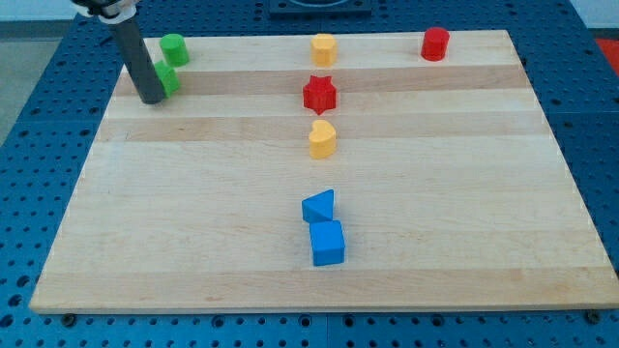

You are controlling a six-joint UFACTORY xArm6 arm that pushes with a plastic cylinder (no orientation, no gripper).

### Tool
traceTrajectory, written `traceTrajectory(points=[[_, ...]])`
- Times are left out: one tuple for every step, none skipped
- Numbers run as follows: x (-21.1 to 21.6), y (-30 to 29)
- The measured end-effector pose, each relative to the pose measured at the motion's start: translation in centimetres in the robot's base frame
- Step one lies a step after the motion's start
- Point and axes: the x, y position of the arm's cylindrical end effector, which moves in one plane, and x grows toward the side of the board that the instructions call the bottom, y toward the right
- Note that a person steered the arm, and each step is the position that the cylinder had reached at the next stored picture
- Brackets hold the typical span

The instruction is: Nudge the red star right a bit

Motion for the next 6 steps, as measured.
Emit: traceTrajectory(points=[[-1.6,0.4],[-2.6,0.3],[-1.8,0.7],[-1.0,7.5],[-1.3,15.4],[-1.6,20.0]])
